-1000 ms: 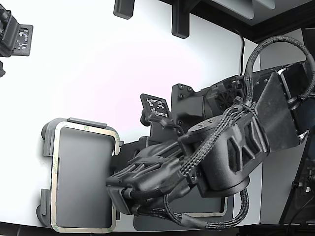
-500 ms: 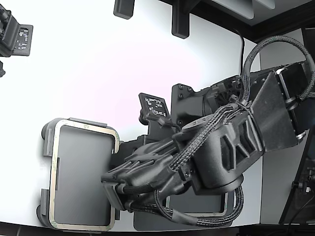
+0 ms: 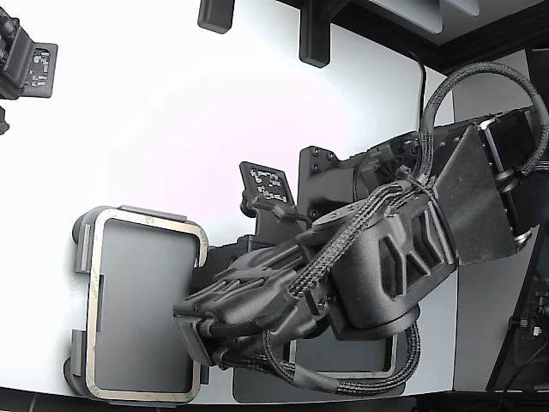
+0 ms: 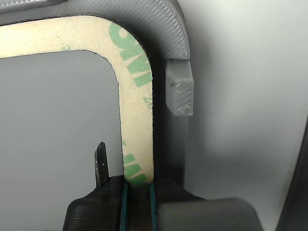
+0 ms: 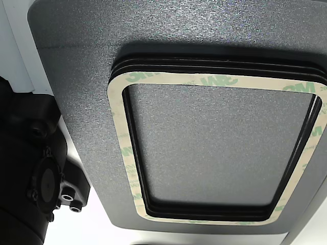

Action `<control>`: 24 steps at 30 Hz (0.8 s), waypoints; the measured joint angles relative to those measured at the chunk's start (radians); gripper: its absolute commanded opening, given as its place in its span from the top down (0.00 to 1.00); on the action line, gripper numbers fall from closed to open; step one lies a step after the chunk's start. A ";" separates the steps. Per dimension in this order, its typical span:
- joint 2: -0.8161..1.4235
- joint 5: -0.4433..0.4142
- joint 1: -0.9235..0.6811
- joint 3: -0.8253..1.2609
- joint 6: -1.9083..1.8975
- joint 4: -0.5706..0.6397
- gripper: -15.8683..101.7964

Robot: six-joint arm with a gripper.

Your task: Grab top frame and put it into gray box.

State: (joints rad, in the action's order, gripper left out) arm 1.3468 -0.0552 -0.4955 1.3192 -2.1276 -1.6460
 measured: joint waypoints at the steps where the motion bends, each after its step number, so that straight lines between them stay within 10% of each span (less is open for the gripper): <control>1: 0.000 0.000 0.000 0.000 0.002 0.000 0.97; 24: -0.028 0.006 0.006 0.002 0.012 0.000 0.97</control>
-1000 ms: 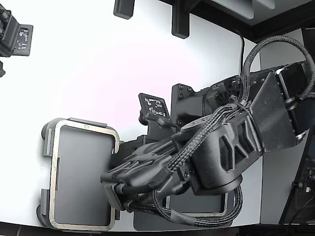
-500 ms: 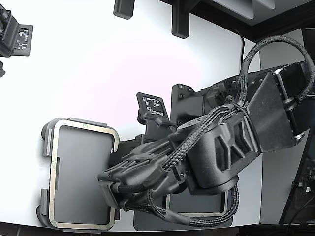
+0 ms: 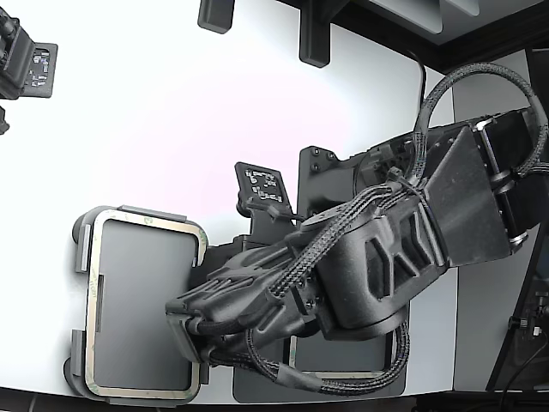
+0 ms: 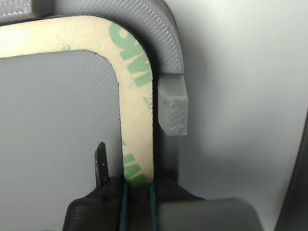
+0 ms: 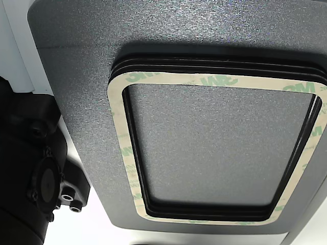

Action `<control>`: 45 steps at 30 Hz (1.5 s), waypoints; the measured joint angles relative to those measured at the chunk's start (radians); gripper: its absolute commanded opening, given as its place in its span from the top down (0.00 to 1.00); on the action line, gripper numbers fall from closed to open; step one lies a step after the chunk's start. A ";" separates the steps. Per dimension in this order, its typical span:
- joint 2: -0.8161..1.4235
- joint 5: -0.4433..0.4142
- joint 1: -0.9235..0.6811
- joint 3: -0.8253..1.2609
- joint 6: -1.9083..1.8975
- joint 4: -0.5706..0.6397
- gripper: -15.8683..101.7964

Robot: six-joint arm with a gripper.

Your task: Grab top frame and put it into gray box.

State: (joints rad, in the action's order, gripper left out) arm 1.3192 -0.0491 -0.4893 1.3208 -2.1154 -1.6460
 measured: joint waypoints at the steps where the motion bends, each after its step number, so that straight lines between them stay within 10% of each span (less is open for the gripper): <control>1: 0.000 0.000 0.000 0.000 0.000 0.000 0.97; 24: -0.011 0.009 0.008 -0.006 0.008 0.000 0.95; 25: -0.011 0.009 0.008 -0.006 0.008 0.000 0.88; 26: -0.011 0.009 0.008 -0.006 0.009 0.000 0.37; 29: -0.011 -0.003 0.009 -0.017 0.005 0.000 0.03; 45: 0.103 -0.324 0.038 -0.267 0.327 0.005 0.02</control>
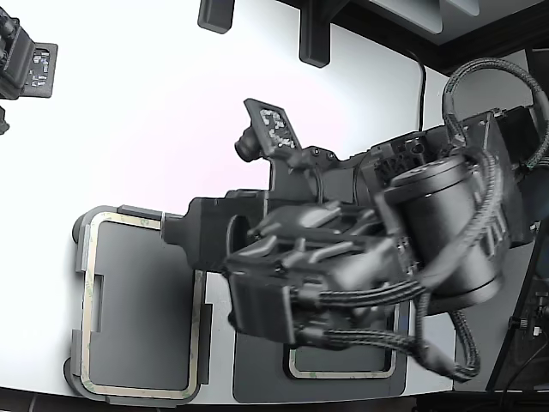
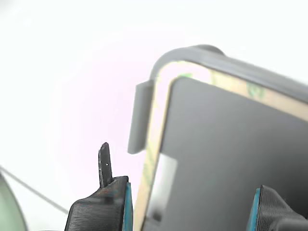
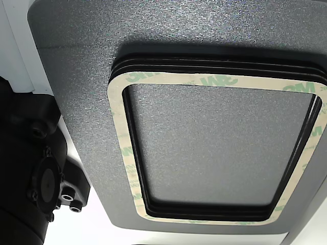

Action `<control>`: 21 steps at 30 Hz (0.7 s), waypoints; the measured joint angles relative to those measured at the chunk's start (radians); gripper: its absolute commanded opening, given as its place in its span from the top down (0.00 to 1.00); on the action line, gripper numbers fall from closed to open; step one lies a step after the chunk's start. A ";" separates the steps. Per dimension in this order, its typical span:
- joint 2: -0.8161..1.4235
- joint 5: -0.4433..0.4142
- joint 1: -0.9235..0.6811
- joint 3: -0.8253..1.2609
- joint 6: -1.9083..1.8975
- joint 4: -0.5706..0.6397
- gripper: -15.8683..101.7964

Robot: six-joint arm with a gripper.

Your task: Grab top frame and put it into gray box.

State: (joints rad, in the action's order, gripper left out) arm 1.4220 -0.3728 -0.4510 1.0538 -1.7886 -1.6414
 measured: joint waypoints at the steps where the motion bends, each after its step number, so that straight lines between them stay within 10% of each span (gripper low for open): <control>1: 0.018 -0.029 0.006 0.003 0.061 0.006 0.02; 7: 0.225 -0.141 0.075 0.202 0.508 0.164 0.02; 21: 0.882 0.204 0.408 0.925 1.463 0.561 0.02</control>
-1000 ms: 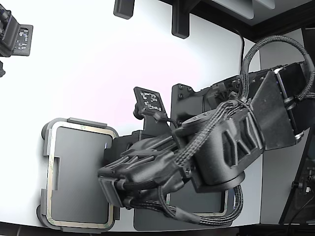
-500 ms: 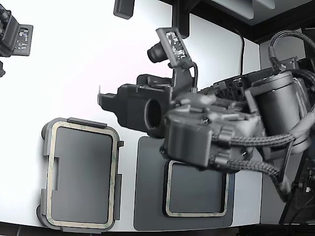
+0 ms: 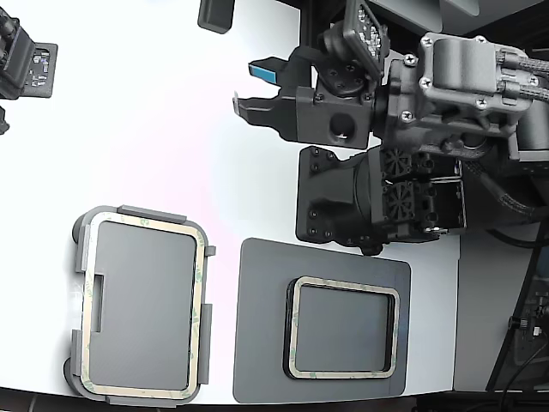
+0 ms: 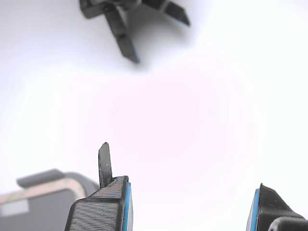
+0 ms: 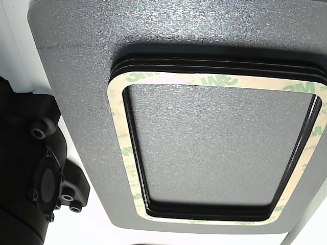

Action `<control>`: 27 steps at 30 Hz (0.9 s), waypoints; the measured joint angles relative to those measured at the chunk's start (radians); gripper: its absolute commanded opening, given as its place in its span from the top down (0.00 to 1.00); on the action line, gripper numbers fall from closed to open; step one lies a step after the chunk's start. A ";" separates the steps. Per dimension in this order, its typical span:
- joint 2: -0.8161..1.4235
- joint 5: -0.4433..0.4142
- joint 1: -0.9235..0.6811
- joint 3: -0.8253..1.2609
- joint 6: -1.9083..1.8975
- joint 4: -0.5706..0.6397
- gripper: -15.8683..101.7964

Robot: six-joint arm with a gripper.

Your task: Grab top frame and put it into gray box.

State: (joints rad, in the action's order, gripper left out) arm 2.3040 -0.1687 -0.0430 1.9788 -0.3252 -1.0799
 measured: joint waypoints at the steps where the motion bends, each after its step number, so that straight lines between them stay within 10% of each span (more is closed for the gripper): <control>1: 0.044 0.020 0.025 0.052 0.049 0.018 0.02; 27: 0.629 0.121 0.092 0.681 0.230 0.112 0.02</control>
State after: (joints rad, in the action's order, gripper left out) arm 2.9330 -0.0476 0.0491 2.6599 -0.0951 -0.9679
